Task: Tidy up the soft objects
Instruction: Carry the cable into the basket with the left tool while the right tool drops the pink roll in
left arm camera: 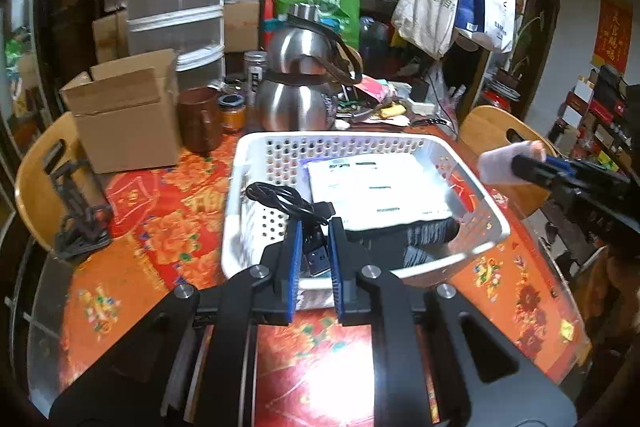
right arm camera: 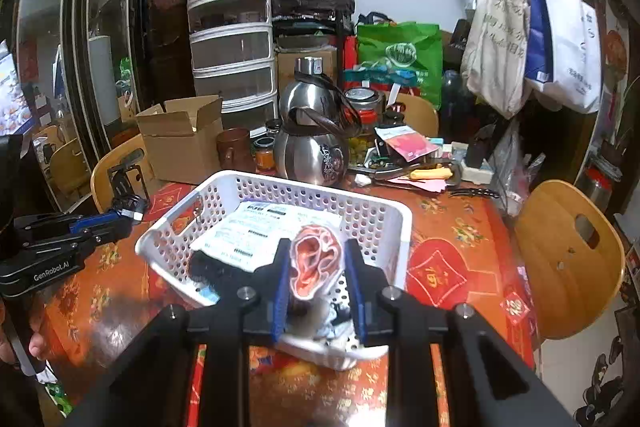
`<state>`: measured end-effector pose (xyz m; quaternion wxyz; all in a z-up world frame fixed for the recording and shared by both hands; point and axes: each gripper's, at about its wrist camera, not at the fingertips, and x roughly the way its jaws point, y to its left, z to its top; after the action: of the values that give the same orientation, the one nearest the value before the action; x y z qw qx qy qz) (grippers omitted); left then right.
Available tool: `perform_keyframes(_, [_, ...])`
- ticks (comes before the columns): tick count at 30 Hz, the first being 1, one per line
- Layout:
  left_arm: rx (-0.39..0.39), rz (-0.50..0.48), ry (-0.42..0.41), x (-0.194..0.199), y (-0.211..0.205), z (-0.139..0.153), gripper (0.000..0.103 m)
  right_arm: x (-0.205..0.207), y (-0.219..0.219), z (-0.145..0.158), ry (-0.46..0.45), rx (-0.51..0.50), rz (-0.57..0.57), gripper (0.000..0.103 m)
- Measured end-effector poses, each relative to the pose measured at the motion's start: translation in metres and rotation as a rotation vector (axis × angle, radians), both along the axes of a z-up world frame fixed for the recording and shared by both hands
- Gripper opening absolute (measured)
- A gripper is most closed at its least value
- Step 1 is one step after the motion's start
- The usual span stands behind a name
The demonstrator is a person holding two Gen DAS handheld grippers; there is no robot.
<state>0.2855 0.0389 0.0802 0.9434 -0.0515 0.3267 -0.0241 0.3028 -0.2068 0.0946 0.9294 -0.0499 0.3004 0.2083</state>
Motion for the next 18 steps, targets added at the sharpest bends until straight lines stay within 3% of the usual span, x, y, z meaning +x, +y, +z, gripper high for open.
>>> perform_keyframes(9, [-0.024,0.002,0.129,0.074,-0.002,-0.007,0.012,0.060,0.002,-0.025,0.104,-0.062,-0.054,0.024])
perform_keyframes(18, [-0.023,0.035,0.214,0.111,0.006,-0.045,0.012,0.080,0.004,-0.048,0.155,-0.093,-0.055,0.024])
